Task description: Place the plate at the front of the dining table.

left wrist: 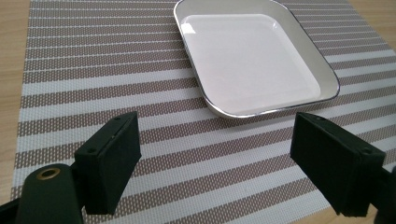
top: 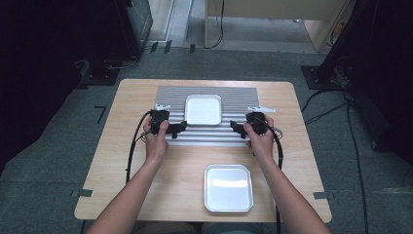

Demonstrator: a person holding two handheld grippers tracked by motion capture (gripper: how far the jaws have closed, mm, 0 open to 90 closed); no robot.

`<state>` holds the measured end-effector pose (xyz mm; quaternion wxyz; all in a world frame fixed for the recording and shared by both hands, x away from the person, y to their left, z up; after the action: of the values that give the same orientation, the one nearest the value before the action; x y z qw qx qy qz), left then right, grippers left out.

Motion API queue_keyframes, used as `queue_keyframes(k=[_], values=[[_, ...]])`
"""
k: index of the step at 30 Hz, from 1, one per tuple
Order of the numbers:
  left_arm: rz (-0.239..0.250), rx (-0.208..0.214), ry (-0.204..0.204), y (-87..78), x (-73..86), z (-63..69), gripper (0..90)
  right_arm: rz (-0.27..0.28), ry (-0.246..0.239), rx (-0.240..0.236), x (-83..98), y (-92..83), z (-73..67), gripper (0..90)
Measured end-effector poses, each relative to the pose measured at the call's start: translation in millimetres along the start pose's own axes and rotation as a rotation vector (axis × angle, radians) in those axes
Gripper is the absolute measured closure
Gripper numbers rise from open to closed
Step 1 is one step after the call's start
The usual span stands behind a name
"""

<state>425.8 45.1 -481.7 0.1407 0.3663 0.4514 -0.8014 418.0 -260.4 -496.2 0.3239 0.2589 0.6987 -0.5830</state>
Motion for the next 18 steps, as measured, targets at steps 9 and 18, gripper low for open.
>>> queue_keyframes(k=[9,18], values=[[0.035,0.009,0.01,-16.2,15.3,-2.1,13.8,0.005,0.002,0.01,12.8,-17.1,15.9,23.4],[0.069,-0.008,0.007,-38.4,30.8,-11.5,13.7,0.007,0.002,0.022,27.8,-35.3,28.3,23.3]])
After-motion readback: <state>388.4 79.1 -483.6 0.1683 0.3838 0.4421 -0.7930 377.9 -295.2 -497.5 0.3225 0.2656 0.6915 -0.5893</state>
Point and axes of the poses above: each handheld gripper's, and its own axes: y roughly forward along the jaws, x roughly out of its underside, z roughly to its right, the point moved 3 cm from there along y, roughly forward along the jaws, and after that the axes turned 11 degrees about x, right-handed, at the moved point
